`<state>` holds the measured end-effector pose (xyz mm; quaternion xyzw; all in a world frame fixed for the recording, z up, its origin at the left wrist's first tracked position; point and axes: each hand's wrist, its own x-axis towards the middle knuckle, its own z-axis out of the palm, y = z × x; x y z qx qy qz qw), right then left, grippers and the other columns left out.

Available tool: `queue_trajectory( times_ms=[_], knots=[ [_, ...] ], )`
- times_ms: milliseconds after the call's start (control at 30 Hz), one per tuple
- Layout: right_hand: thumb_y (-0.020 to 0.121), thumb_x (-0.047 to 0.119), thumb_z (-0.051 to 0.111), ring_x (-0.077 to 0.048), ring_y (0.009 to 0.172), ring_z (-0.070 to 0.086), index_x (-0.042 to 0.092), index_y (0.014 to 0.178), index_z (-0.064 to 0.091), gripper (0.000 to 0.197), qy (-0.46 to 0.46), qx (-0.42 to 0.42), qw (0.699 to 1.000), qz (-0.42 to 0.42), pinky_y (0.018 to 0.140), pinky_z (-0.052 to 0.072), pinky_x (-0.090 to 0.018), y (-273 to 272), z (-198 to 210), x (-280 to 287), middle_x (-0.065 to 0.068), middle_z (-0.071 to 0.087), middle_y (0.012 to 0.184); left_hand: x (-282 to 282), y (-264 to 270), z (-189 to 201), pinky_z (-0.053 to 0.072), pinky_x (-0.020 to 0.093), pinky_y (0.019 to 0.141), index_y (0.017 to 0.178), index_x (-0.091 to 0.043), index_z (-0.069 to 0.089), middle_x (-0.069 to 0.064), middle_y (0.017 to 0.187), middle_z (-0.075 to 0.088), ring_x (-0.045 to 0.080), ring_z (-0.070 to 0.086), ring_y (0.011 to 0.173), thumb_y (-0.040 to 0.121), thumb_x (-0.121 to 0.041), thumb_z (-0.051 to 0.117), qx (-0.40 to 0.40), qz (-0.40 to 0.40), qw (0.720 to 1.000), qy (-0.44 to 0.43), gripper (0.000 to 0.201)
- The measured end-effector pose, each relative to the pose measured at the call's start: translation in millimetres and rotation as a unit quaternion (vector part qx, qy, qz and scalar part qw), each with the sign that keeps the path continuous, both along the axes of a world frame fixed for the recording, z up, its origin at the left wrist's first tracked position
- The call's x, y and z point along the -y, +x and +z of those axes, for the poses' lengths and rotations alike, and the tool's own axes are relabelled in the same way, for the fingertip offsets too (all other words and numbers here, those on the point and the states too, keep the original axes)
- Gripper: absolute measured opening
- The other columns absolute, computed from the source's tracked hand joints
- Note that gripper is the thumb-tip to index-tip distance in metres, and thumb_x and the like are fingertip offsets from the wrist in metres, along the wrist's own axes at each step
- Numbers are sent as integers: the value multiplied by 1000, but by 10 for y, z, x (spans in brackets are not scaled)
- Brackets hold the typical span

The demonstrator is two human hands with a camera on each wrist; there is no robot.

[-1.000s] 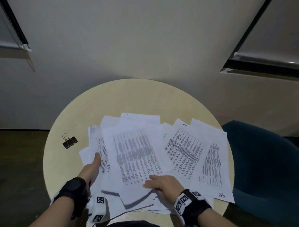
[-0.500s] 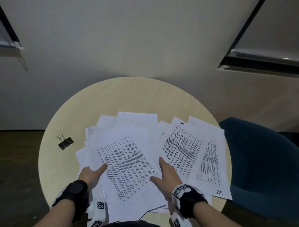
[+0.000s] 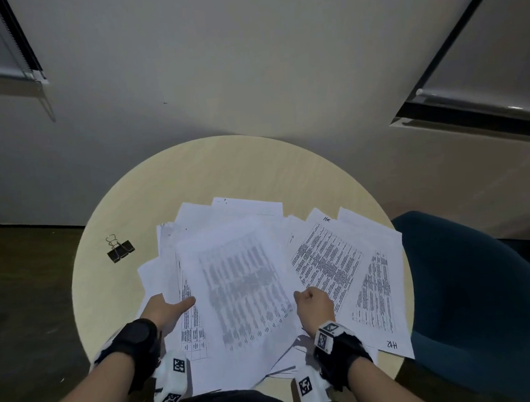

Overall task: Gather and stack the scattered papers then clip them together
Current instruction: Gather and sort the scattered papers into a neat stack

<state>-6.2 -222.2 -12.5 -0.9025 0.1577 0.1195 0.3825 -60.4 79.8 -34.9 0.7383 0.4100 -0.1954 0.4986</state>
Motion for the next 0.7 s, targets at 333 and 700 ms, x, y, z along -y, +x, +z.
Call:
queue_trajectory(
  times_ms=[333,700],
  knots=[
    [83,13,67,-17,57,44,16,72,46,23,46,-101,991,72,55,41,-23,-105,-70,70,-1,45,62,69,2,121,42,33,88,139,5,40,19,124,58,33,58,107,84,-63,53,24,5,1000,-13,89],
    [93,14,61,-25,103,61,4,129,49,39,230,-111,964,81,70,49,-8,16,711,-279,-15,59,122,277,235,801,36,26,51,82,-7,58,3,60,53,16,46,52,92,-13,61,213,-86,971,-68,12]
  ],
)
